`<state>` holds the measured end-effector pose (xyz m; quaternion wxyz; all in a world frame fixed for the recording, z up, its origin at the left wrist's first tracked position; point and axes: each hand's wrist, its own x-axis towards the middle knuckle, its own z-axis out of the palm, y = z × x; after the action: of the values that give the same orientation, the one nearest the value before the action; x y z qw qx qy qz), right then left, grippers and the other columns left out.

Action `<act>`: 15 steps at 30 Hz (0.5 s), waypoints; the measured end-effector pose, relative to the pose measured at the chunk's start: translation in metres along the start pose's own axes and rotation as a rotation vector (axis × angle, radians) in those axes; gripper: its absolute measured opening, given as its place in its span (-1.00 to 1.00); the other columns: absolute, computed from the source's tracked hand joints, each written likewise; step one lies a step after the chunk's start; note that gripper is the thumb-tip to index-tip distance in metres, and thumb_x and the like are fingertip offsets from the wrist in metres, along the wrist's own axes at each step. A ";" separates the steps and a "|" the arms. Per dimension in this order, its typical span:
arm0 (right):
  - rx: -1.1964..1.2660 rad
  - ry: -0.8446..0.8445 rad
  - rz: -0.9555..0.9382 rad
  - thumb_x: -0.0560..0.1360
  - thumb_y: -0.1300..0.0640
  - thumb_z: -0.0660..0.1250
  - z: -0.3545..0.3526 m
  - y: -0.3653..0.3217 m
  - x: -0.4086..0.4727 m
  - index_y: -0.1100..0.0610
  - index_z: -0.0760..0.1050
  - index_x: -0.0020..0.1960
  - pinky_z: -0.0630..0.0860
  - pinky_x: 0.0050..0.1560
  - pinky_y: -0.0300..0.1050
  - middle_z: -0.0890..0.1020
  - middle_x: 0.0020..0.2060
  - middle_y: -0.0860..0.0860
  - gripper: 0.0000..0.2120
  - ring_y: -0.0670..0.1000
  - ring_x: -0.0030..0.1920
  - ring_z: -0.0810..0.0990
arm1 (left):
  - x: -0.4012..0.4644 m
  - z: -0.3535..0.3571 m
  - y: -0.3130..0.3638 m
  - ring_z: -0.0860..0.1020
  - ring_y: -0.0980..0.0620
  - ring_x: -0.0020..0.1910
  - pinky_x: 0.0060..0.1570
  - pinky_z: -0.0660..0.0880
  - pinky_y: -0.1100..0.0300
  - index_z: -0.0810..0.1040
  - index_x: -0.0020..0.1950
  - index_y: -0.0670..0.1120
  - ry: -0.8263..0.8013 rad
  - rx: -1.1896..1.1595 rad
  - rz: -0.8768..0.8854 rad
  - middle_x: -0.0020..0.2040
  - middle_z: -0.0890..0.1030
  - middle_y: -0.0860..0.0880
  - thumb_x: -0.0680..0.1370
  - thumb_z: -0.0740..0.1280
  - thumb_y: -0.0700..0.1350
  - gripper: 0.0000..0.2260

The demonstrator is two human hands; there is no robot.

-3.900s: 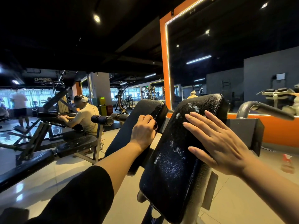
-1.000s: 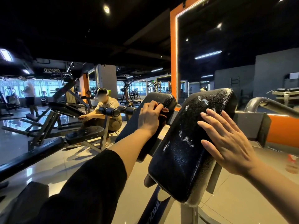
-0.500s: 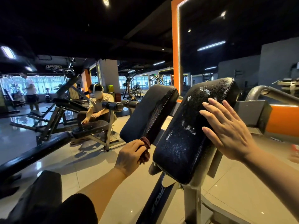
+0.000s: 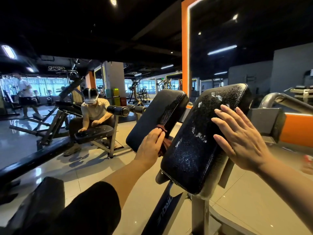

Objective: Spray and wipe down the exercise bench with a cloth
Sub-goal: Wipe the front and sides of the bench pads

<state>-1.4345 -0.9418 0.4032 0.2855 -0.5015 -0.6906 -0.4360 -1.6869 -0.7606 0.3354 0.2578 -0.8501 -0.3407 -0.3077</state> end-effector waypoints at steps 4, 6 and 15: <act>0.000 0.015 -0.008 0.62 -0.10 0.00 0.001 0.001 0.000 0.23 0.44 0.34 0.05 0.52 0.19 0.41 0.41 0.18 -0.47 0.11 0.53 0.17 | -0.015 -0.005 -0.021 0.59 -0.07 -0.06 -0.18 0.62 0.10 0.57 0.15 -0.13 0.075 0.000 0.397 0.02 0.62 -0.11 0.33 0.56 -0.17 -0.58; -0.001 0.015 -0.012 0.62 -0.11 -0.01 0.001 0.001 -0.001 0.23 0.45 0.34 0.04 0.52 0.18 0.41 0.41 0.18 -0.47 0.11 0.53 0.17 | -0.003 -0.012 -0.023 0.58 -0.08 -0.15 -0.32 0.60 0.07 0.52 0.16 -0.12 0.161 -0.092 0.208 -0.02 0.60 -0.12 0.32 0.56 -0.19 -0.55; 0.017 0.028 -0.010 0.64 -0.14 -0.08 0.004 0.003 0.000 0.21 0.45 0.35 0.04 0.53 0.17 0.40 0.42 0.16 -0.43 0.09 0.54 0.15 | 0.092 -0.025 -0.007 0.10 -0.14 0.46 0.44 0.16 -0.03 0.12 0.55 -0.04 0.062 -0.066 -0.350 0.47 0.15 -0.14 0.57 0.28 -0.07 -0.41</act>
<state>-1.4317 -0.9374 0.4024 0.2974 -0.4894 -0.6928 -0.4384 -1.6477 -0.7338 0.4178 0.1828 -0.7758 -0.4654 -0.3848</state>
